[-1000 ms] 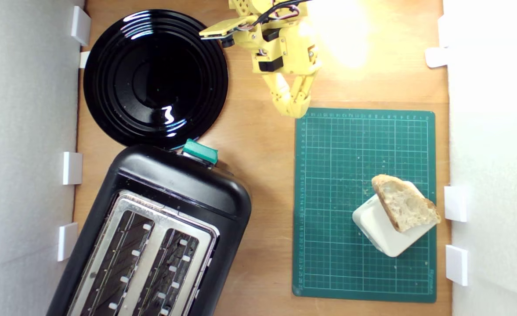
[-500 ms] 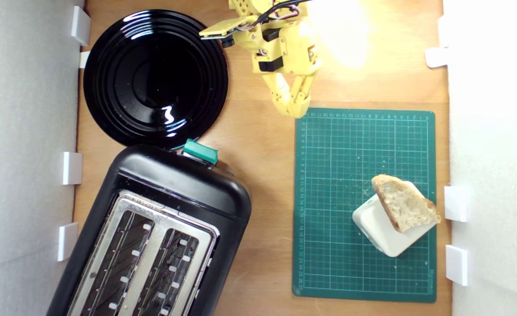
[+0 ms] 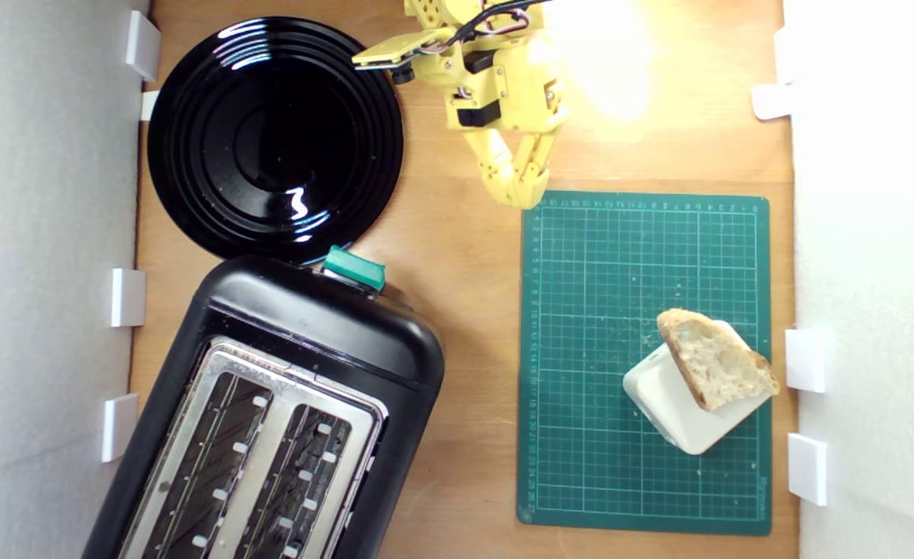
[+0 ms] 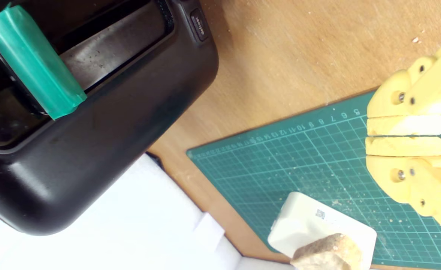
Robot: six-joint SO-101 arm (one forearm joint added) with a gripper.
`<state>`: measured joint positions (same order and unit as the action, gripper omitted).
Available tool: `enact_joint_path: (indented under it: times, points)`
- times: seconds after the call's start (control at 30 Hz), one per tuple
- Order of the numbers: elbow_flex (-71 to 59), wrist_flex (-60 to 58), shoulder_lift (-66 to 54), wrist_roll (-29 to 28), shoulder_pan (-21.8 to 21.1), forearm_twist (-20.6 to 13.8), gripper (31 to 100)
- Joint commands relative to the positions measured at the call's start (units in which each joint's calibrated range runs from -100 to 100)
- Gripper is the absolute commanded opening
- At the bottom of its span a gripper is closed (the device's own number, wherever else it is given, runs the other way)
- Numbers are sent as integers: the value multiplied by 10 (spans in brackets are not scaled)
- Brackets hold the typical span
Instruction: Pick bread and place in toaster
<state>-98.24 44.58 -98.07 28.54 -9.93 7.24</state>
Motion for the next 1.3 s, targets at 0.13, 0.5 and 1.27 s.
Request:
enact_joint_path:
  times: [0.13,0.5,1.27]
  points:
    - [-2,0,-4,-3,-3,-2,365]
    - [1,0,-5,1,-4,-2,364]
    - [121,-136,199,-3,-23,26,371]
